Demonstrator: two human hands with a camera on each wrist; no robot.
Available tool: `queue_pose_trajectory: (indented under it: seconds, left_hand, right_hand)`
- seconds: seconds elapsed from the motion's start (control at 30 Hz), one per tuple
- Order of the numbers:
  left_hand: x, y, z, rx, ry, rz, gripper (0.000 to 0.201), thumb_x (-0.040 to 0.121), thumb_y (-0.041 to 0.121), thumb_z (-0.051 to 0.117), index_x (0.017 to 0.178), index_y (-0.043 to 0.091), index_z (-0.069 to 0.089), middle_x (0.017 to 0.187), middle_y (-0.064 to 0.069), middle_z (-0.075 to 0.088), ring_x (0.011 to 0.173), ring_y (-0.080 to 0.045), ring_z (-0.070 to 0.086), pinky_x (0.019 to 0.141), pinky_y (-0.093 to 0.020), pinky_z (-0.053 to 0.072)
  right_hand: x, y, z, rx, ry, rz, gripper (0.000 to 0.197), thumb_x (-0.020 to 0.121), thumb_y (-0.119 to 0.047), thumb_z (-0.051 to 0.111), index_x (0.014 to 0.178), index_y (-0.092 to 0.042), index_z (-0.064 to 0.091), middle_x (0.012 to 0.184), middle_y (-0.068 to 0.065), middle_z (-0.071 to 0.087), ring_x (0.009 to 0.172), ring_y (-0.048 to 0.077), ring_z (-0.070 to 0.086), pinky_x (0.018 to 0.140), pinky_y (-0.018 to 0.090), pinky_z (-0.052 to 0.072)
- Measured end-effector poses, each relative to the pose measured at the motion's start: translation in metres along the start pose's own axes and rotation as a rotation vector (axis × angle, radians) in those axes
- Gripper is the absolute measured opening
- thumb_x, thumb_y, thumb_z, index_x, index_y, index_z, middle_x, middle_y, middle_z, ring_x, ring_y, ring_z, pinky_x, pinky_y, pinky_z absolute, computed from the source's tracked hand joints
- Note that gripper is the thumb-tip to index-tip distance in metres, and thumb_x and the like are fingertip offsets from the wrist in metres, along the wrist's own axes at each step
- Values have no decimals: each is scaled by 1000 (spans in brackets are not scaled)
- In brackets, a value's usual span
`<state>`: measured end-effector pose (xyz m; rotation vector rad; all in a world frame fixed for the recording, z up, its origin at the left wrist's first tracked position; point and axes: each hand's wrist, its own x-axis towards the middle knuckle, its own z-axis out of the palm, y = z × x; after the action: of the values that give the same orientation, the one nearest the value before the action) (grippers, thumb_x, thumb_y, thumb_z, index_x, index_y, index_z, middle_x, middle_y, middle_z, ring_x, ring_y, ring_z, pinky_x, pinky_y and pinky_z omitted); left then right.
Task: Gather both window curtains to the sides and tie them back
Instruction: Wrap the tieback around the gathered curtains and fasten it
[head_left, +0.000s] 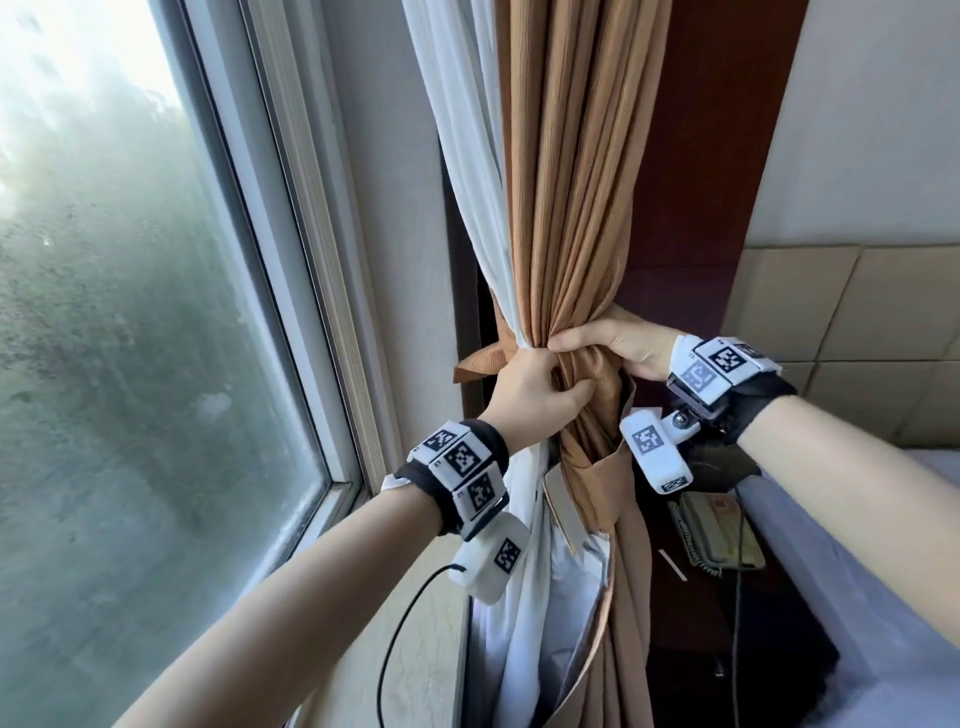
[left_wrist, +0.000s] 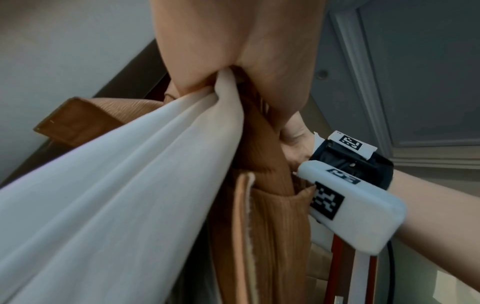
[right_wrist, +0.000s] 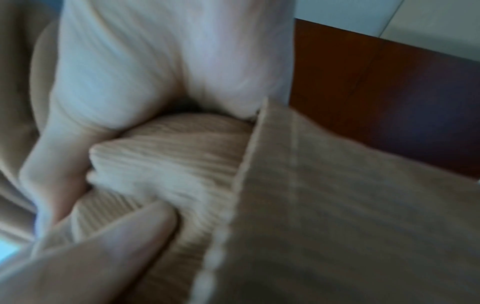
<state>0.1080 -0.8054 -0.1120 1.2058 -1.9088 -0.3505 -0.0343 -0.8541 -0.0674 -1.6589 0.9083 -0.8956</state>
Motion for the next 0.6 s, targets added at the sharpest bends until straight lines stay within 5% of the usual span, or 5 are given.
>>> queue_pose_trajectory:
  seconds: [0.2, 0.3, 0.37, 0.5, 0.6]
  left_hand:
    - [3, 5, -12, 92, -172, -85, 46, 80, 43, 70, 114, 14, 61, 109, 1, 64, 101, -16, 61, 88, -31, 51]
    - [-2, 16, -25, -122, -334, -128, 47, 85, 33, 71, 125, 14, 57, 131, 5, 52, 124, -11, 47, 106, -26, 38]
    - [-3, 21, -38, -261, -462, -217, 53, 89, 29, 65, 137, 14, 48, 135, 11, 42, 132, -6, 35, 106, -18, 27]
    - [-3, 4, -59, -297, -702, -383, 84, 76, 63, 67, 147, 33, 32, 153, 15, 28, 142, -4, 22, 119, -32, 9]
    - [-15, -9, -61, -451, -751, -364, 68, 85, 54, 61, 145, 37, 34, 151, 17, 30, 137, 3, 22, 115, -26, 12]
  right_hand:
    - [2, 5, 1, -8, 150, -35, 45, 71, -11, 80, 113, -17, 65, 107, 2, 73, 103, 12, 68, 93, 29, 50]
    - [0, 4, 0, -9, 182, -36, 39, 74, -6, 77, 109, -17, 65, 105, 2, 73, 100, 11, 68, 88, 26, 50]
    - [-1, 3, 2, -11, 211, -35, 41, 73, -8, 79, 110, -15, 65, 103, 1, 74, 98, 11, 69, 89, 28, 51]
    - [-2, 1, 7, -26, 224, -25, 37, 72, -8, 79, 105, -19, 64, 101, -1, 74, 94, 8, 69, 82, 22, 52]
    - [-3, 0, 6, -10, 234, -28, 36, 73, -5, 79, 101, -23, 64, 102, -2, 73, 94, 5, 68, 80, 19, 50]
